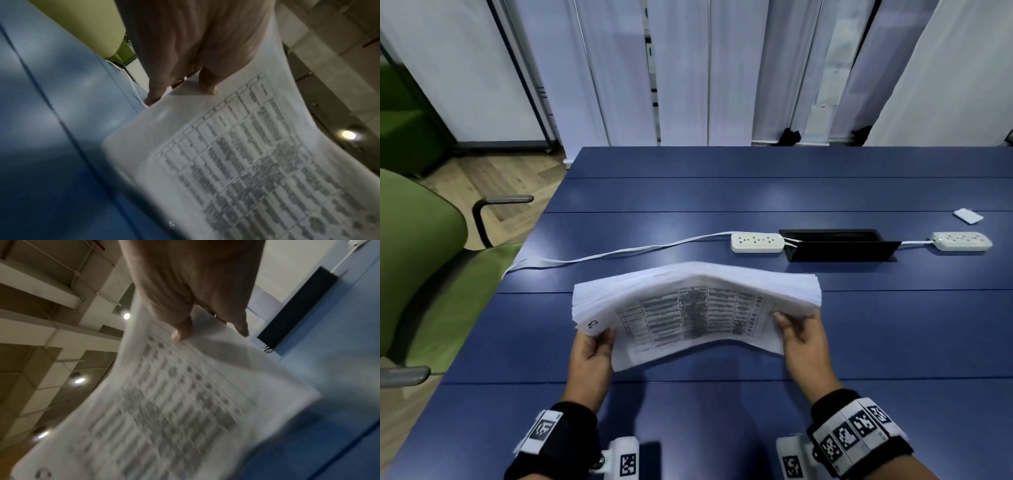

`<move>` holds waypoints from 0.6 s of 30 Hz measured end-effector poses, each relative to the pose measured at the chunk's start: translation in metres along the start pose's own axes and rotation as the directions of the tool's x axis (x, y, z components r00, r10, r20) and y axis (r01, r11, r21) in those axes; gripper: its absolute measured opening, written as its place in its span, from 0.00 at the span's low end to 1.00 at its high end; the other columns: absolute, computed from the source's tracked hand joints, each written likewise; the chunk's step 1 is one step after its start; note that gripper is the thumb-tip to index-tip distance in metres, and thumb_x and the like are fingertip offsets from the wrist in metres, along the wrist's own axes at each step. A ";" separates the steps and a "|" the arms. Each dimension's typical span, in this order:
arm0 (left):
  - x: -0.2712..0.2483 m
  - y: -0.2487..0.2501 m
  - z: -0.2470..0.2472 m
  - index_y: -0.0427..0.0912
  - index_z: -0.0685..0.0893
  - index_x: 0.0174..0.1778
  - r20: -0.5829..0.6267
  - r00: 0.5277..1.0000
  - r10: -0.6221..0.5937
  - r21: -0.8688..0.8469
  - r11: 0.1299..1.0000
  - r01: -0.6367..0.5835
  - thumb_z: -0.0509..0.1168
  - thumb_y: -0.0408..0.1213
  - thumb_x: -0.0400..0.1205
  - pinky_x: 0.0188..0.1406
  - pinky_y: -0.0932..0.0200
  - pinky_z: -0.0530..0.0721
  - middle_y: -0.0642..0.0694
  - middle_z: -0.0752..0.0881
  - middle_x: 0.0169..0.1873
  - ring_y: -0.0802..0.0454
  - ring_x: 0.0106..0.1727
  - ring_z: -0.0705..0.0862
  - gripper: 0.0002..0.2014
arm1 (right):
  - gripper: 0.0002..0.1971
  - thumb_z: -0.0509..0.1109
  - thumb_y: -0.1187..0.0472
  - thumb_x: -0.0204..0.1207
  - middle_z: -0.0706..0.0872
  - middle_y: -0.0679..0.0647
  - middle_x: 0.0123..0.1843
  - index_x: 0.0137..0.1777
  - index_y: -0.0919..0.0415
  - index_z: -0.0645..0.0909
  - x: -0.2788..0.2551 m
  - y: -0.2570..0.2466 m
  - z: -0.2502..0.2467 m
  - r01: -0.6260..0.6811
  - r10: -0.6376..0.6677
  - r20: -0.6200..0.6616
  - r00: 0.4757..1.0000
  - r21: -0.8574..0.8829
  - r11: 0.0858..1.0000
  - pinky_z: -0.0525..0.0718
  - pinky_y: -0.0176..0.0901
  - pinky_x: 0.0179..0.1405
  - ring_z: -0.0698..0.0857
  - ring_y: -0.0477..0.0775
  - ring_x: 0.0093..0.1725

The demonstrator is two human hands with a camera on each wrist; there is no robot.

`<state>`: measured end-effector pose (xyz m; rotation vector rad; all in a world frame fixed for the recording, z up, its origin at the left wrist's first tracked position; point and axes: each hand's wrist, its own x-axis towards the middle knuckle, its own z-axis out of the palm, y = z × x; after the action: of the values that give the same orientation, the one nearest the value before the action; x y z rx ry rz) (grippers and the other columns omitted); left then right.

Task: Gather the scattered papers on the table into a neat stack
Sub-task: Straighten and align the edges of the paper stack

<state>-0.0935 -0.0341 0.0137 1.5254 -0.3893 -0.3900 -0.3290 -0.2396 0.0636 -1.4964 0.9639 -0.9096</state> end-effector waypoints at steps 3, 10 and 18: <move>-0.015 -0.009 -0.004 0.37 0.75 0.63 0.003 0.997 -0.080 -0.016 0.997 0.080 0.58 0.20 0.85 0.58 0.64 0.83 0.49 0.86 0.50 0.60 0.49 0.85 0.14 | 0.19 0.74 0.70 0.74 0.86 0.45 0.55 0.58 0.49 0.75 -0.007 -0.005 -0.010 -0.065 0.065 0.100 0.993 0.001 0.998 0.84 0.32 0.54 0.85 0.36 0.54; -0.015 -0.014 -0.006 0.37 0.76 0.67 0.022 0.995 -0.102 0.034 0.994 0.101 0.56 0.18 0.85 0.64 0.58 0.78 0.49 0.86 0.54 0.59 0.54 0.84 0.17 | 0.13 0.76 0.55 0.72 0.81 0.38 0.51 0.53 0.44 0.77 0.014 -0.081 -0.017 0.367 -0.096 0.372 0.923 -0.784 0.501 0.69 0.59 0.71 0.82 0.49 0.59; -0.014 -0.016 -0.007 0.37 0.75 0.65 0.014 0.995 -0.100 0.021 0.995 0.099 0.55 0.16 0.84 0.69 0.48 0.74 0.46 0.85 0.53 0.44 0.62 0.80 0.17 | 0.14 0.67 0.62 0.76 0.82 0.52 0.57 0.60 0.53 0.73 -0.006 -0.099 0.095 0.688 -0.005 0.695 0.719 -0.711 0.147 0.68 0.61 0.67 0.81 0.58 0.62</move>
<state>-0.1023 -0.0220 -0.0028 1.5660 -0.3304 -0.4770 -0.2338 -0.1904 0.1501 -3.0338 0.6470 0.0644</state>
